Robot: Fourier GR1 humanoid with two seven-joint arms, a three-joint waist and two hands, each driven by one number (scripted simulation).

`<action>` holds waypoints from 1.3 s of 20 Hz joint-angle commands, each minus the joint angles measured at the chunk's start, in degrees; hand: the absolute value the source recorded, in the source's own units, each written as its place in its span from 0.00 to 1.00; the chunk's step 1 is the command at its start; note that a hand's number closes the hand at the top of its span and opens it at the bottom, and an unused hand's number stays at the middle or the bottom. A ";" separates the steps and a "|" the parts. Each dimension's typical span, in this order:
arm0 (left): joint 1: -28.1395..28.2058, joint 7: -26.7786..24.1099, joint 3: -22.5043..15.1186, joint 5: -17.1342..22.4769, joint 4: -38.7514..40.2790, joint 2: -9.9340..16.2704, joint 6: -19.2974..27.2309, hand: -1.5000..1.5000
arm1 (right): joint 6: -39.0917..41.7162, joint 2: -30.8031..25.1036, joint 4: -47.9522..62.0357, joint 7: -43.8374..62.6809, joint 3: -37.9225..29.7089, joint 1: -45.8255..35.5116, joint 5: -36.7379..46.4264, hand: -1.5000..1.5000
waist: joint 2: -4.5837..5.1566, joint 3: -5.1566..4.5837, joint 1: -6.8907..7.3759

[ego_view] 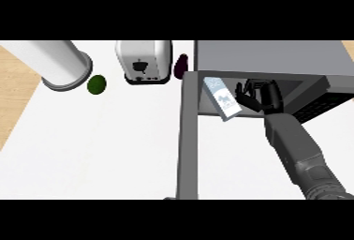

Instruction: Pick up the milk, place it into the microwave and close the microwave

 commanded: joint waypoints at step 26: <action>-10.34 -0.57 -3.67 -3.32 5.94 3.85 -0.87 0.00 | -15.65 -11.84 6.79 8.76 -0.19 -11.77 3.08 1.00 | 3.86 0.24 6.02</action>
